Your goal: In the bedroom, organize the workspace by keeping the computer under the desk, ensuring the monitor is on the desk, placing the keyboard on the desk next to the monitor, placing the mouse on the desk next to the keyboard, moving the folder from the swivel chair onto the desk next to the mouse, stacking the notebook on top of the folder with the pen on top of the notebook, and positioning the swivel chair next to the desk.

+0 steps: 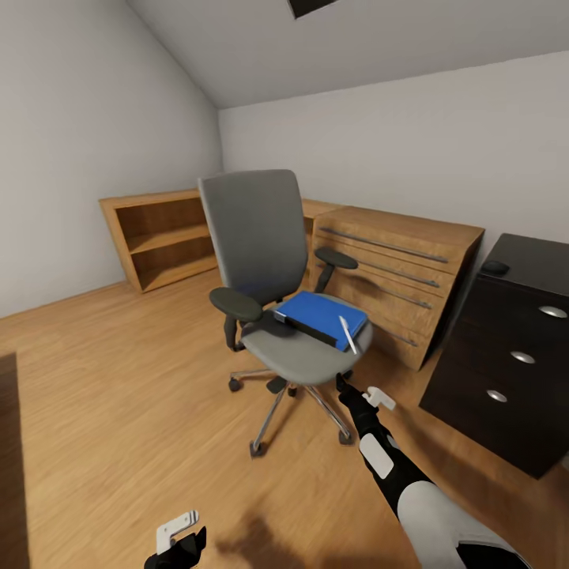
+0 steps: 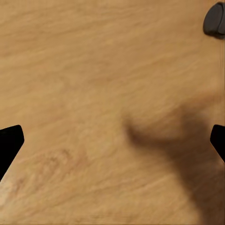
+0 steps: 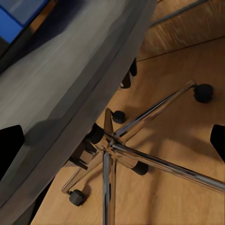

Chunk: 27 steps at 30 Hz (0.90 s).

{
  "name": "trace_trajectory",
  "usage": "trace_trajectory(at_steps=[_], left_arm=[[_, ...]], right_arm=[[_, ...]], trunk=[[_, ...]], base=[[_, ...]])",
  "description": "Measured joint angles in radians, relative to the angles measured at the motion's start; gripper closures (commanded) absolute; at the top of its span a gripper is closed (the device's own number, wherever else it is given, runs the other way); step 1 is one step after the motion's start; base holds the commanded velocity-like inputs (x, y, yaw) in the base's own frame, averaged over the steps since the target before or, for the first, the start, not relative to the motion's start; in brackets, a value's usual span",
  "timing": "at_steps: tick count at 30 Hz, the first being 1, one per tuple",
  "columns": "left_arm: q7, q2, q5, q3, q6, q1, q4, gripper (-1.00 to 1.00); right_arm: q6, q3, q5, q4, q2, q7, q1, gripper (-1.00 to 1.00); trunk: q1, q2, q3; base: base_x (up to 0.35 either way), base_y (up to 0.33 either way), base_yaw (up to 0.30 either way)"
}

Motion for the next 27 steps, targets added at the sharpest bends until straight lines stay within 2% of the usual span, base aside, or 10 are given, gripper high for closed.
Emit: trace_trajectory(at_steps=[7,16,27], left_arm=[[0.001,0.0,0.001,0.0,0.0,0.0,0.0,-1.0],[0.001,0.0,0.0,0.0,0.0,0.0,0.0,-1.0],[0.001,0.0,0.0,0.0,0.001,0.0,0.0,-1.0]], right_arm=[[0.0,0.0,0.0,0.0,0.0,0.0,0.0,-1.0],[0.0,0.0,0.0,0.0,0.001,0.0,0.0,-1.0],[0.0,0.001,-0.001,0.006,0.001,0.0,0.0,-1.0]], trunk=[[0.0,0.0,0.0],[0.0,0.0,0.0],[0.001,0.0,0.0]], base=[[0.157,0.0,0.0],[0.02,0.0,0.0],[-0.22,0.0,0.0]])
